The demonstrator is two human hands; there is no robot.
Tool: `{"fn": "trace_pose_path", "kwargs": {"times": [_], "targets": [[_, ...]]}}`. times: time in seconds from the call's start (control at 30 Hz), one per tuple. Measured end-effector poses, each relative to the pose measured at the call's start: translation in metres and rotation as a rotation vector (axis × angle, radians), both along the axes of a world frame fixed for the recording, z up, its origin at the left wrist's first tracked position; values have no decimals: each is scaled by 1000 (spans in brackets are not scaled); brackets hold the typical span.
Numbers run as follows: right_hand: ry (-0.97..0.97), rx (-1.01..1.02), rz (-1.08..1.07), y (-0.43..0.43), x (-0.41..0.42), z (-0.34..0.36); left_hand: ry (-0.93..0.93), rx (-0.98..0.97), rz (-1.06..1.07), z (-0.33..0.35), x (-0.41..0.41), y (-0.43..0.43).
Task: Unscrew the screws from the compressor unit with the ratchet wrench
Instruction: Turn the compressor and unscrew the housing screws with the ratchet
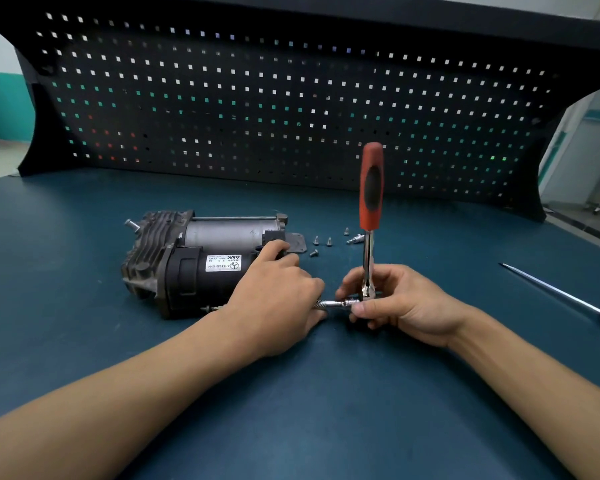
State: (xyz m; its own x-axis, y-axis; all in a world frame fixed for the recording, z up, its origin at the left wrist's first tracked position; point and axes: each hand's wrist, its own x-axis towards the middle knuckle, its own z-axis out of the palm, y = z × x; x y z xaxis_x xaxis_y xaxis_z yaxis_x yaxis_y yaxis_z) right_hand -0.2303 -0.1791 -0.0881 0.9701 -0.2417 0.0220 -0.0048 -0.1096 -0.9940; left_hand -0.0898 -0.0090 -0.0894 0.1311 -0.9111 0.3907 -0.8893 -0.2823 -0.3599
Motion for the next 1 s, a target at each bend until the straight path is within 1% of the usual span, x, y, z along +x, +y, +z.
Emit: {"fn": "trace_pose_path", "kwargs": {"times": [0.07, 0.13, 0.47, 0.7, 1.0], "targets": [[-6, -69, 14, 2, 0, 0, -2, 4, -3, 0, 0, 0], [-6, -96, 20, 2, -1, 0, -1, 8, -8, 0, 0, -1], [-15, -126, 19, 2, 1, -3, 17, 27, -30, 3, 0, 1], [-41, -140, 3, -2, 4, -7, 19, 74, -33, 3, 0, 3], [35, 28, -18, -1, 5, -3, 8, 81, -11, 0, -1, 0]]}}
